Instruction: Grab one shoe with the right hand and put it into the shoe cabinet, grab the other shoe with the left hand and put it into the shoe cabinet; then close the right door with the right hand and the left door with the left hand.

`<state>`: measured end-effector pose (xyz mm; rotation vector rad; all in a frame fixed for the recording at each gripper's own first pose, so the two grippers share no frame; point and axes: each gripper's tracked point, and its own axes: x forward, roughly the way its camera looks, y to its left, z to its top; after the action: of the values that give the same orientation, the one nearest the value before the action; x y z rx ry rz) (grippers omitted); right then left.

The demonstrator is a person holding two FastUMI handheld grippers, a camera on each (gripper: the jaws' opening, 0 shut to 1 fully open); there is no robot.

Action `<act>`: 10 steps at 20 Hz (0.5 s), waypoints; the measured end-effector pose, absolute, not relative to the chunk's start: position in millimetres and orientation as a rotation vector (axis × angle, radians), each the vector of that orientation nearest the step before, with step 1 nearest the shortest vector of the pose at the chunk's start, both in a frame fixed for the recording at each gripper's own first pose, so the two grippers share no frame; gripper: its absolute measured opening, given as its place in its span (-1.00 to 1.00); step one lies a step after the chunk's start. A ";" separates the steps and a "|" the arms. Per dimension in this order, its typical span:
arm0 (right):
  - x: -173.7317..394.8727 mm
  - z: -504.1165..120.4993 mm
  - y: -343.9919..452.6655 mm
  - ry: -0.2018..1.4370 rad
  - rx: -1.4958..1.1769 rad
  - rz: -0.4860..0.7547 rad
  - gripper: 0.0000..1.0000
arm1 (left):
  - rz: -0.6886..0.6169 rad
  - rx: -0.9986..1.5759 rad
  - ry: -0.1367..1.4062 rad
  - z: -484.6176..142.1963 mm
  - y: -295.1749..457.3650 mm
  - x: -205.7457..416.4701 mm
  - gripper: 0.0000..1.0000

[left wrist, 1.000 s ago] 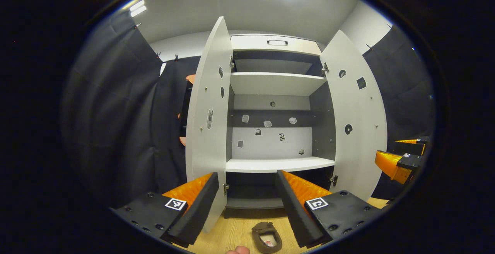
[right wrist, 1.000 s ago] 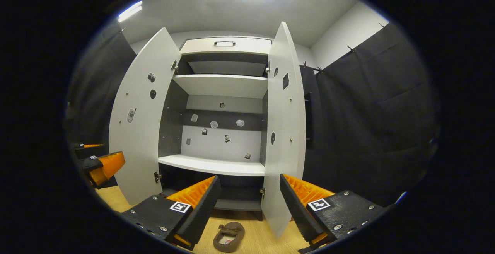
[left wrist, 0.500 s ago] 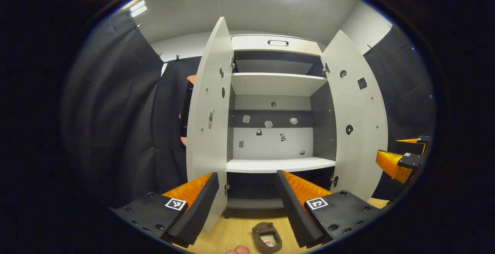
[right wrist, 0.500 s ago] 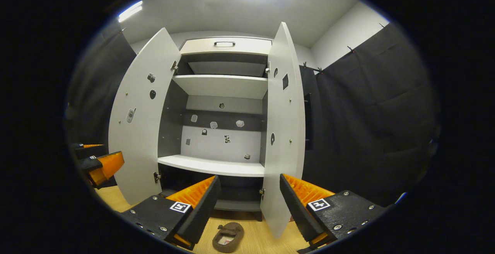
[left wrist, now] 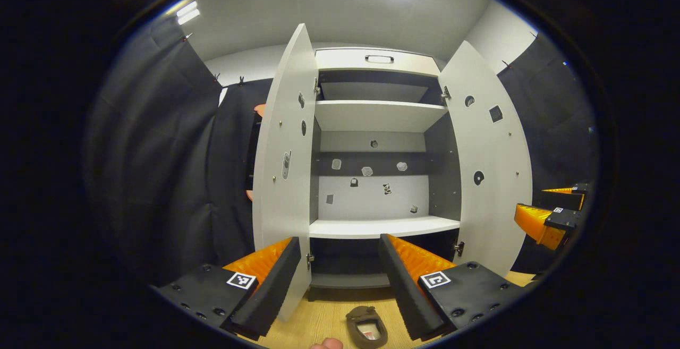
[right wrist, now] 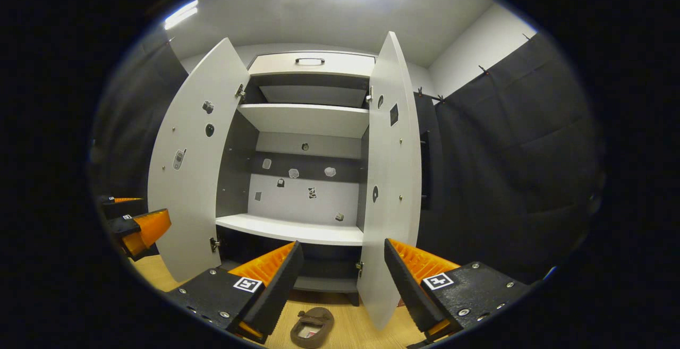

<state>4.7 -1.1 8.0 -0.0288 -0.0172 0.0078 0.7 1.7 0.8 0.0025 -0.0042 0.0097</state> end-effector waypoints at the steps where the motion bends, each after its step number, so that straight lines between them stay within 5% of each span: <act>1: 5.4 9.0 -0.5 -0.022 -0.042 0.011 0.87 | 0.010 0.003 -0.003 0.8 1.7 0.4 0.92; 10: 45.0 0.4 20.3 0.002 -0.030 0.081 0.88 | 0.028 0.013 -0.004 1.6 6.8 0.5 0.92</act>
<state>45.0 20.3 0.4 -0.0302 0.0024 0.0805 0.5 6.8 1.6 0.0128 -0.0036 0.0282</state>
